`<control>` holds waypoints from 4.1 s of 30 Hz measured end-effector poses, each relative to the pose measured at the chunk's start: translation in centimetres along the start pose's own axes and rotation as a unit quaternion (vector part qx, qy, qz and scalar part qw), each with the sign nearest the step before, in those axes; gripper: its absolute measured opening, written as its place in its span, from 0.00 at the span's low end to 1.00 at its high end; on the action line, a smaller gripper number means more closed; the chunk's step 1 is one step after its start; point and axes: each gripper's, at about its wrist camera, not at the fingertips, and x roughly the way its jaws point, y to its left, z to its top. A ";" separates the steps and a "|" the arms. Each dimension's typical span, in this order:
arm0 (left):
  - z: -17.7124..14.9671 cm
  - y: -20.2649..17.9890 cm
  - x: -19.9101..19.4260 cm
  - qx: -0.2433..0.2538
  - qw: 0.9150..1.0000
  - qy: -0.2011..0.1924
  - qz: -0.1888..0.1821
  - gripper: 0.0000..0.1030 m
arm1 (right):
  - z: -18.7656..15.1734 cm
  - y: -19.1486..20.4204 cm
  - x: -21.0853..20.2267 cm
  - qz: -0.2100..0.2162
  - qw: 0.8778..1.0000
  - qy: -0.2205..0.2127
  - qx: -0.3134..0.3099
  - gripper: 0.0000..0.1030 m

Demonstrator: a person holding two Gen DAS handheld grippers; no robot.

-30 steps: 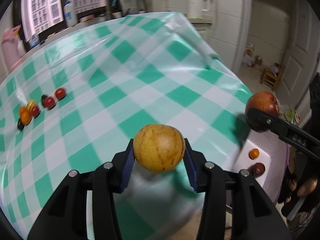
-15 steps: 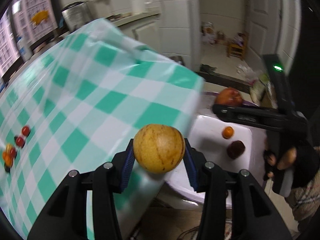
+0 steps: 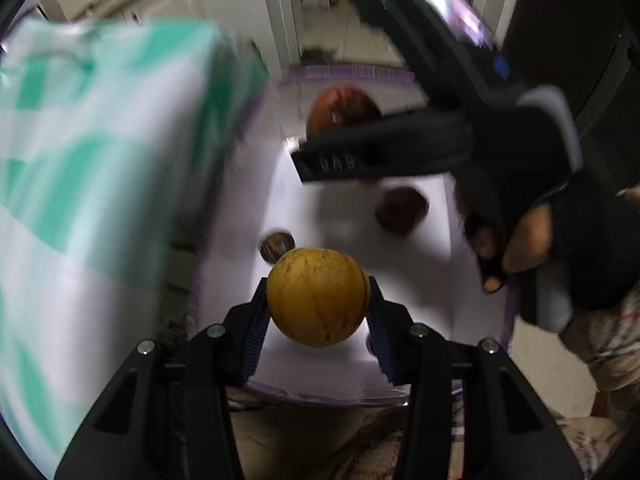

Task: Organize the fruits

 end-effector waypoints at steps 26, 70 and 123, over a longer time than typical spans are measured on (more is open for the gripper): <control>-2.4 0.0 -6.7 0.025 0.987 -0.149 0.048 0.86 | -0.2 1.2 2.7 -0.084 0.992 0.096 0.001 0.70; -36.4 44.1 -24.1 -0.585 0.731 -0.226 0.271 0.98 | 6.2 61.4 3.8 0.214 0.916 0.003 -0.340 0.37; -35.5 43.0 -24.8 -0.590 0.720 -0.243 0.273 0.35 | 9.3 57.4 5.2 0.304 0.920 0.046 -0.242 0.37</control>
